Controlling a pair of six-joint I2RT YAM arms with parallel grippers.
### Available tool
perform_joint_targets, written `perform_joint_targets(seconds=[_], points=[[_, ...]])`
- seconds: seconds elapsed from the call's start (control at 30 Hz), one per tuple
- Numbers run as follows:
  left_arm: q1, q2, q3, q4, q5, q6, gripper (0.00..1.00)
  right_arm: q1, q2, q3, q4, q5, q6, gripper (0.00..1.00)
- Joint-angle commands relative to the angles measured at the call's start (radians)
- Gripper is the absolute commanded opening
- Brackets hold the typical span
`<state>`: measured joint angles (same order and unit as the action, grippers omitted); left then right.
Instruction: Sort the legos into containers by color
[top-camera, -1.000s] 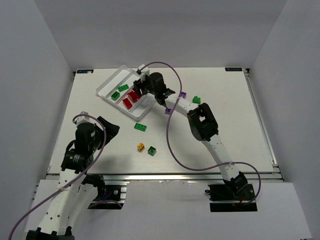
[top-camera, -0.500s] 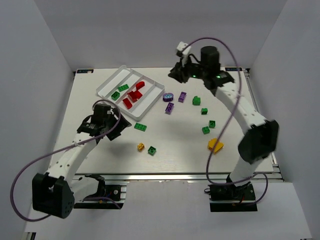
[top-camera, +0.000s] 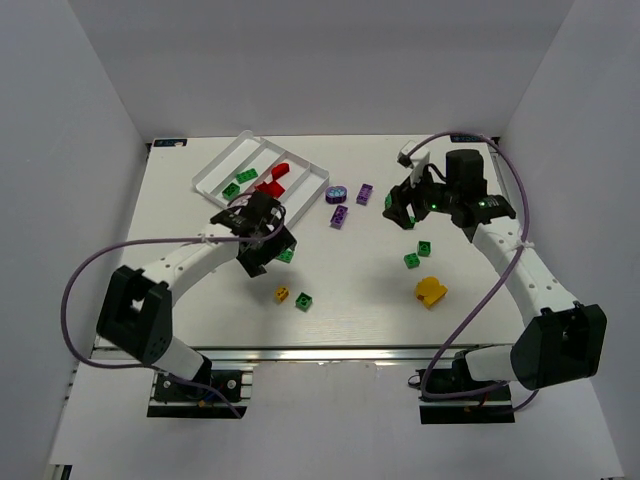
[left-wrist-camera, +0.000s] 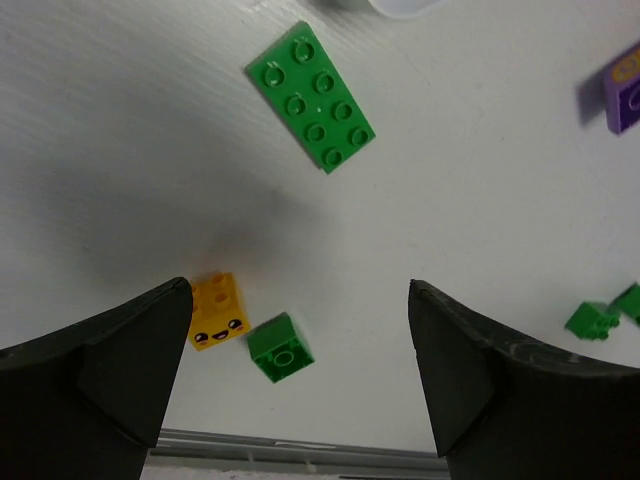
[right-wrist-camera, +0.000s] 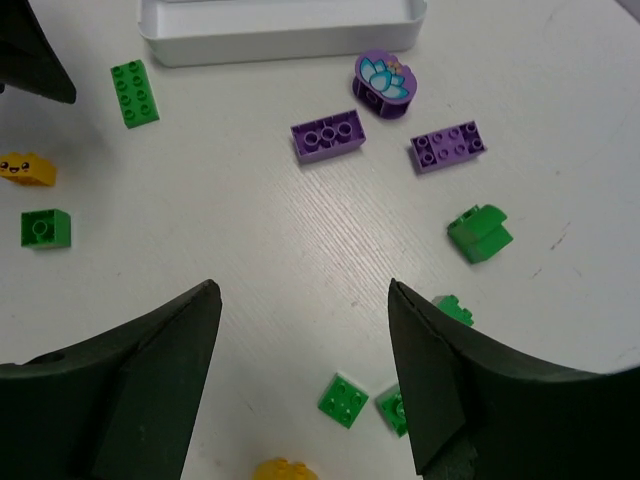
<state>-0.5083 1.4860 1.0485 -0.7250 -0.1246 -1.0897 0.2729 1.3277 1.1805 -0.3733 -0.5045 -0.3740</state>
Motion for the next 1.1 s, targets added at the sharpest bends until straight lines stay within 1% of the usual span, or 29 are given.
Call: perform_joint_targets(seconds=[0.0,0.07,0.2,0.27,0.33,0.4,0.53,0.63,0.8,0.87,0.93,0.97,1.07], points=[[-0.013,0.075,0.129,-0.112,-0.098,-0.126,0.97,-0.032,-0.018,0.001,0.048,-0.049,0.053,0.73],[-0.022,0.137,0.169,-0.110,-0.118,-0.130,0.96,-0.047,-0.010,-0.005,0.080,-0.065,0.078,0.73],[-0.027,0.232,0.281,-0.154,-0.182,-0.194,0.95,-0.081,0.008,-0.018,0.109,-0.103,0.096,0.73],[-0.027,0.267,0.303,-0.172,-0.201,-0.203,0.94,-0.090,0.022,-0.016,0.120,-0.111,0.101,0.73],[-0.029,0.301,0.305,-0.169,-0.207,-0.217,0.88,-0.106,0.031,-0.012,0.125,-0.124,0.109,0.73],[-0.030,0.309,0.289,-0.131,-0.216,-0.226,0.84,-0.116,0.042,-0.007,0.122,-0.140,0.116,0.73],[-0.039,0.353,0.272,-0.106,-0.247,-0.230,0.83,-0.135,0.048,-0.001,0.103,-0.155,0.107,0.73],[-0.055,0.411,0.288,-0.087,-0.274,-0.233,0.83,-0.164,0.056,0.002,0.088,-0.183,0.099,0.73],[-0.059,0.468,0.307,-0.111,-0.305,-0.248,0.81,-0.176,0.047,-0.008,0.079,-0.203,0.098,0.72],[-0.059,0.497,0.340,-0.137,-0.316,-0.242,0.79,-0.178,0.035,-0.034,0.082,-0.204,0.098,0.72],[-0.059,0.510,0.340,-0.159,-0.314,-0.237,0.72,-0.179,0.018,-0.058,0.094,-0.207,0.106,0.72],[-0.059,0.502,0.315,-0.156,-0.311,-0.237,0.65,-0.179,0.010,-0.068,0.097,-0.210,0.110,0.72],[-0.059,0.473,0.275,-0.142,-0.293,-0.227,0.54,-0.179,0.005,-0.079,0.103,-0.216,0.116,0.71]])
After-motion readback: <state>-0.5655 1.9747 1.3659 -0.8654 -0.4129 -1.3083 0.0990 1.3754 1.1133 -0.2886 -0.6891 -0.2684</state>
